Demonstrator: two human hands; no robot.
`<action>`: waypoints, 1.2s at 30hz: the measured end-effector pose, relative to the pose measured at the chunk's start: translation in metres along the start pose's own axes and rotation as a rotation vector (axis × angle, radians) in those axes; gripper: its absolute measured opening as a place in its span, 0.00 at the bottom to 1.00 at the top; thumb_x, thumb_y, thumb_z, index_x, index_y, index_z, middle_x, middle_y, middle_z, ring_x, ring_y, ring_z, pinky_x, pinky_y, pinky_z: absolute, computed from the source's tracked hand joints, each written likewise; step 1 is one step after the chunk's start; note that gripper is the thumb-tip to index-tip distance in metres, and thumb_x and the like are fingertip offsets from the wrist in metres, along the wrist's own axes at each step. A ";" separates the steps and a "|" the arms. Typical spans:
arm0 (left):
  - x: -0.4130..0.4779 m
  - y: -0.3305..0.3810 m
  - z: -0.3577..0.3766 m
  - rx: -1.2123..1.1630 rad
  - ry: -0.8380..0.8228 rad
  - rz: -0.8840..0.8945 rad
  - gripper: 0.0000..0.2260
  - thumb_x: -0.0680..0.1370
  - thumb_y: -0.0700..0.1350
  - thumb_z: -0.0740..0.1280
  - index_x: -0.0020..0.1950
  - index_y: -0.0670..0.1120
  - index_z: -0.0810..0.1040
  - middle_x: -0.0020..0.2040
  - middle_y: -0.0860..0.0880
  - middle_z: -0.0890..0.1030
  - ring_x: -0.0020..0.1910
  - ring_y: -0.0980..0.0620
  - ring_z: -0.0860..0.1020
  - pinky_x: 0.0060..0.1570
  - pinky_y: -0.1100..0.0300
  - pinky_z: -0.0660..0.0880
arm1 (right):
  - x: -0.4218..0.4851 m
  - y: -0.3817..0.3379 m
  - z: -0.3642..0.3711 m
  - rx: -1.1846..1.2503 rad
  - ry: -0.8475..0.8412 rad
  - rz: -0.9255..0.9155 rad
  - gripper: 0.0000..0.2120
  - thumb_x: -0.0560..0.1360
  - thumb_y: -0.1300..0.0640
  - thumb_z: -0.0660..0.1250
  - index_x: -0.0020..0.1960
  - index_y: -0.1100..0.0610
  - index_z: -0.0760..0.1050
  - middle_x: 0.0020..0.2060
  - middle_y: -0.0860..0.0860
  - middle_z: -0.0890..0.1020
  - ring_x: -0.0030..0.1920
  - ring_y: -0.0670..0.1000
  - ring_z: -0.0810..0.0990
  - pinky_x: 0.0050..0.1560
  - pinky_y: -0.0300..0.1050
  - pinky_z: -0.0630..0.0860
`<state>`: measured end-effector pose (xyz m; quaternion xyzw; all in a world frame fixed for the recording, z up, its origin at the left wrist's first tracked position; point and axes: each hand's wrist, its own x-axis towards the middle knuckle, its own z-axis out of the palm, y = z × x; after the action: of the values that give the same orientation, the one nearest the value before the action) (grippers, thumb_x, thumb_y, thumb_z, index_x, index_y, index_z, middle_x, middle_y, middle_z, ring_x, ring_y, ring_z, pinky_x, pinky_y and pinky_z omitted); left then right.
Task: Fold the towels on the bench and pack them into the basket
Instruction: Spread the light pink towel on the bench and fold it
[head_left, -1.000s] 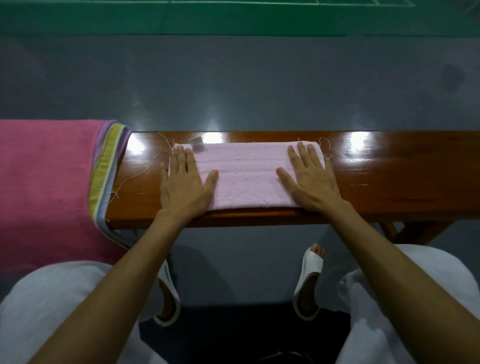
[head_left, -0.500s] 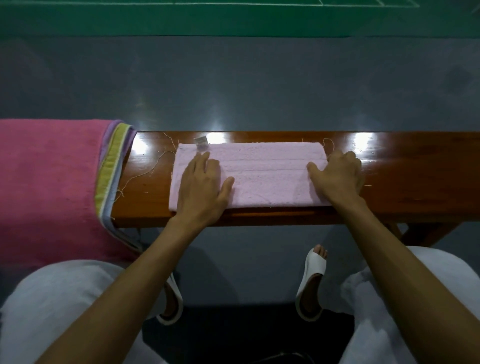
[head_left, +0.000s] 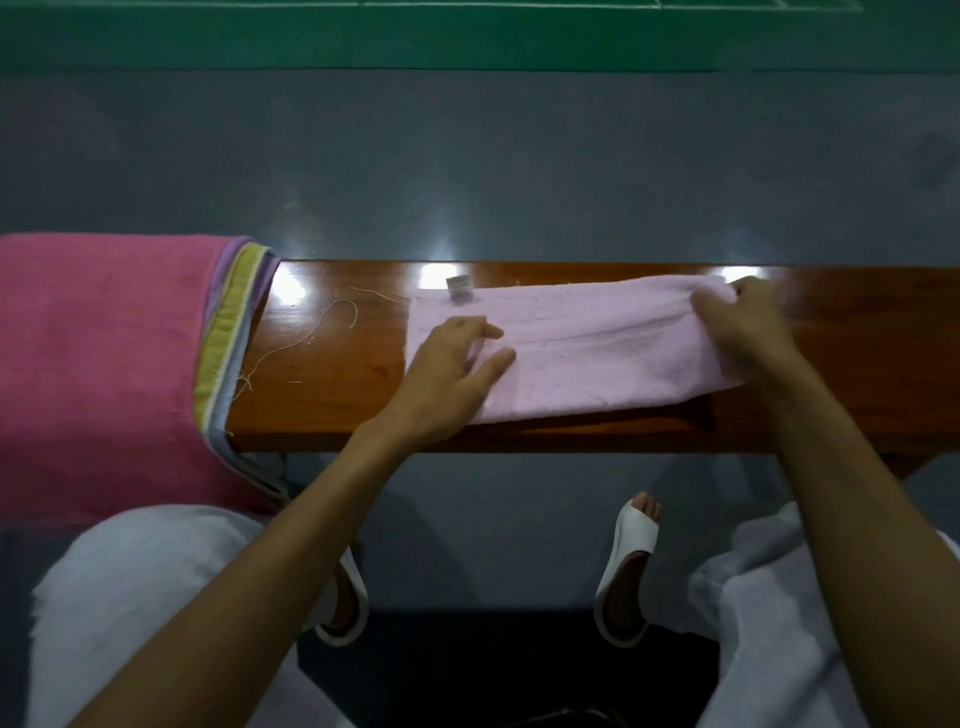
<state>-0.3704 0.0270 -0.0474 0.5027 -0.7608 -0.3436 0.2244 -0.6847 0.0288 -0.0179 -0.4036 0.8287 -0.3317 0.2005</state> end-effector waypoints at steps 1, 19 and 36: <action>0.001 0.003 -0.007 -0.068 0.021 -0.013 0.15 0.84 0.52 0.64 0.68 0.47 0.77 0.71 0.48 0.75 0.67 0.54 0.73 0.65 0.58 0.73 | 0.002 0.000 -0.007 0.100 0.002 0.043 0.17 0.79 0.53 0.68 0.62 0.65 0.76 0.57 0.61 0.81 0.56 0.60 0.80 0.54 0.52 0.76; 0.020 -0.007 -0.030 -0.660 0.152 -0.446 0.07 0.83 0.48 0.68 0.52 0.48 0.84 0.51 0.46 0.87 0.45 0.51 0.86 0.46 0.54 0.84 | -0.087 -0.107 0.090 0.391 -0.558 -0.277 0.22 0.81 0.60 0.67 0.74 0.59 0.69 0.51 0.57 0.80 0.43 0.51 0.82 0.38 0.42 0.81; 0.021 -0.018 -0.024 -0.542 0.234 -0.387 0.16 0.81 0.39 0.69 0.69 0.43 0.77 0.58 0.46 0.83 0.53 0.48 0.83 0.51 0.50 0.83 | -0.049 -0.049 0.081 -0.119 -0.218 -0.062 0.12 0.77 0.46 0.73 0.46 0.55 0.81 0.43 0.49 0.81 0.43 0.50 0.82 0.47 0.52 0.84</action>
<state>-0.3514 -0.0040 -0.0447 0.5955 -0.5017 -0.5094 0.3662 -0.5807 0.0147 -0.0367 -0.4738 0.8075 -0.2423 0.2547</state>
